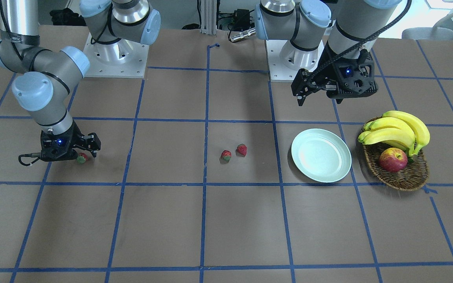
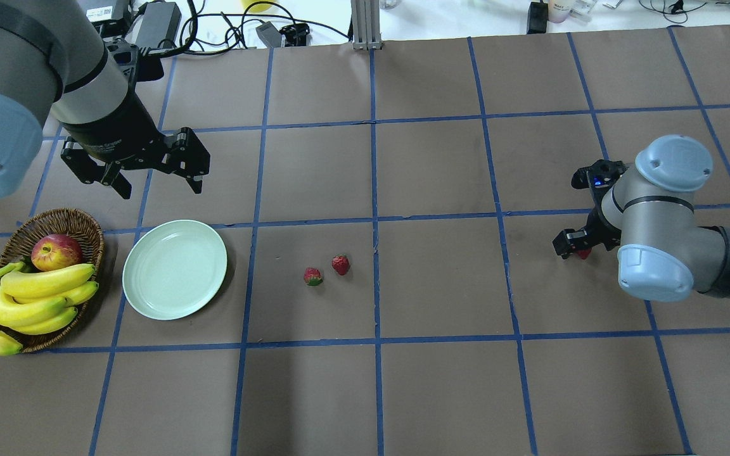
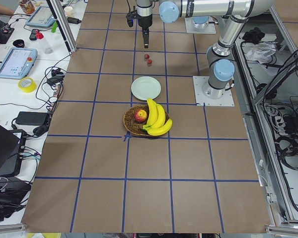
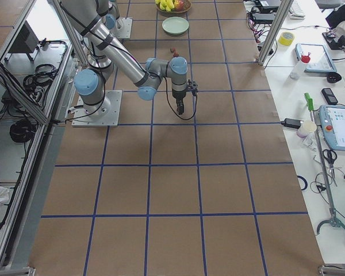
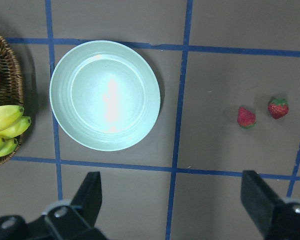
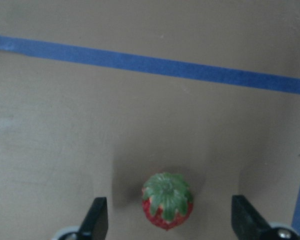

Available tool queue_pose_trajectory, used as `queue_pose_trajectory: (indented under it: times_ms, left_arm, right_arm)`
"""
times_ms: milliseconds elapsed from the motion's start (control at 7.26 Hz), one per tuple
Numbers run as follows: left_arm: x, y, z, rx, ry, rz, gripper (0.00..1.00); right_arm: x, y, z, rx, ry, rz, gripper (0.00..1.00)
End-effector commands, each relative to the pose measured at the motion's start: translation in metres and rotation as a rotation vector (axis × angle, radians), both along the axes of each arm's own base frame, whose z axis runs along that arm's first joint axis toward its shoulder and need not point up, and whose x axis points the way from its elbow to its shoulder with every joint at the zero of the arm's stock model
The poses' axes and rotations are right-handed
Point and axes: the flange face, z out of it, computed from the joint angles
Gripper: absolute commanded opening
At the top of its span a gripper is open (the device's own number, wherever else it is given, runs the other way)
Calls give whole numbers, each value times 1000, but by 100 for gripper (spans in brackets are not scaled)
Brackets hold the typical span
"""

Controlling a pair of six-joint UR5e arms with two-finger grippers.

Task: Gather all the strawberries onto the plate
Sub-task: 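Reach the right gripper to the last far strawberry and grasp it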

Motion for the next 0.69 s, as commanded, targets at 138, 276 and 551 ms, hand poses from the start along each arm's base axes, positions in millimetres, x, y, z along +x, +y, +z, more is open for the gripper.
queue_pose_trajectory:
  times_ms: [138, 276, 551]
  left_arm:
    - [-3, 3, 2, 0, -2, 1, 100]
    - [-2, 2, 2, -1, -5, 3, 100]
    - [-2, 2, -1, 11, -6, -7, 100]
  right_arm:
    - [-2, -4, -3, 4, -7, -21, 2]
    - [-1, -15, 11, 4, 2, -123, 0]
    - [51, -32, 53, 24, -8, -161, 0]
